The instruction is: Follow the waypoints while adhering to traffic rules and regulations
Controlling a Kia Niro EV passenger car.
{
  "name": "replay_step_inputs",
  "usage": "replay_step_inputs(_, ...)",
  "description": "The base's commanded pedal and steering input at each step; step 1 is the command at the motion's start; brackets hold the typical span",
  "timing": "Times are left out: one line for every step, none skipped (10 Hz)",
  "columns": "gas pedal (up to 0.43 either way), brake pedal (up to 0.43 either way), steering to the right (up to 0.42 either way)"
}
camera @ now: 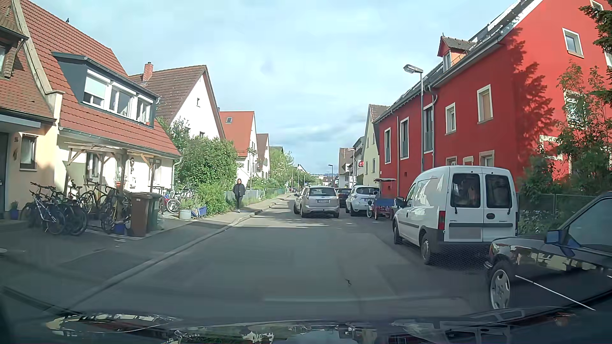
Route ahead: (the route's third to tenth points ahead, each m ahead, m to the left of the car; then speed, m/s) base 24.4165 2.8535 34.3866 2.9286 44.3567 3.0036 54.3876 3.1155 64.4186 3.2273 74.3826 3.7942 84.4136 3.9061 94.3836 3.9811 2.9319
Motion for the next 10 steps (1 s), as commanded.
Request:
replay_step_inputs(0.0, 0.159, -0.006)
replay_step_inputs(0.0, 0.165, -0.007)
replay_step_inputs(0.0, 0.165, -0.006)
replay_step_inputs(0.0, 0.159, -0.007)
replay_step_inputs(0.0, 0.159, -0.007)
replay_step_inputs(0.0, 0.165, -0.006)
replay_step_inputs(0.0, 0.159, -0.006)
replay_step_inputs(0.0, 0.159, -0.006)
replay_step_inputs(0.0, 0.152, -0.006)
replay_step_inputs(0.0, 0.152, -0.006)
